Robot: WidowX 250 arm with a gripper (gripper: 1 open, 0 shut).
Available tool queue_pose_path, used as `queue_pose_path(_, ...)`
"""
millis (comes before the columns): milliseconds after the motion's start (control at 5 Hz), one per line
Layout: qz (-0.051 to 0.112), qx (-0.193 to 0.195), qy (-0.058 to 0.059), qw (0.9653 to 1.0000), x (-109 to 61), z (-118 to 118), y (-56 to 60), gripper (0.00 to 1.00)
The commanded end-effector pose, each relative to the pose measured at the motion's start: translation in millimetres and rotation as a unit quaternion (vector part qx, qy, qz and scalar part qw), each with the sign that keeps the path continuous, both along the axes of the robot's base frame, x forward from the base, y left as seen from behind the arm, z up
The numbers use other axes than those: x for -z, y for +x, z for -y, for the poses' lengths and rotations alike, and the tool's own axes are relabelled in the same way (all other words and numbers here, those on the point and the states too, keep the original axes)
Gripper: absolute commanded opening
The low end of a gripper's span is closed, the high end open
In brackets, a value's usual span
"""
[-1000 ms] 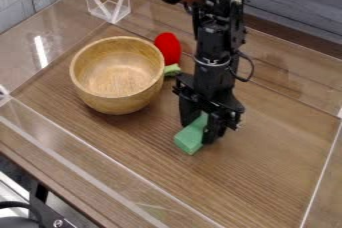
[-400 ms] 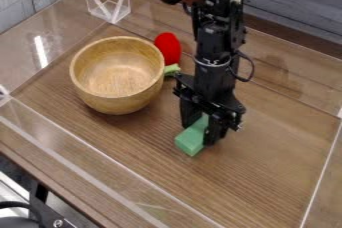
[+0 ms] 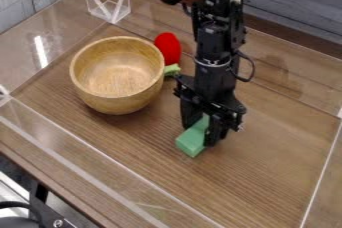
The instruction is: Put the green block in the brown bowl
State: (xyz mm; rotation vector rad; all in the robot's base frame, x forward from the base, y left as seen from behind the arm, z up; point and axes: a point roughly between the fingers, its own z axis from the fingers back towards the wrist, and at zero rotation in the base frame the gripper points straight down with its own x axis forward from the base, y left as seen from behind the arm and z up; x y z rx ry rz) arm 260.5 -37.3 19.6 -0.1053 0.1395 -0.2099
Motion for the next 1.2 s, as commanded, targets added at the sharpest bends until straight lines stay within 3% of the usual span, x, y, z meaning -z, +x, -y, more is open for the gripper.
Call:
queue_pose_path(0, 0.023, 0.003, -0.001, 0.9997, -19.9, -2.2, 4.8, 0.0)
queue_pose_path(200, 0.03, 0.001, 0.001, 0.9995, -32.0, -5.0, 5.7, 0.0)
queue_pose_path(600, 0.068, -0.037, 0.015, 0.9969, -74.4, -27.9, 17.6, 0.0)
queue_pose_path(800, 0.079, -0.071, 0.029, 0.9939, -89.6, -55.1, 25.5, 0.0)
queue_pose_path(1000, 0.082, -0.087, 0.043, 0.9919, -90.9, -94.0, 28.8, 0.0)
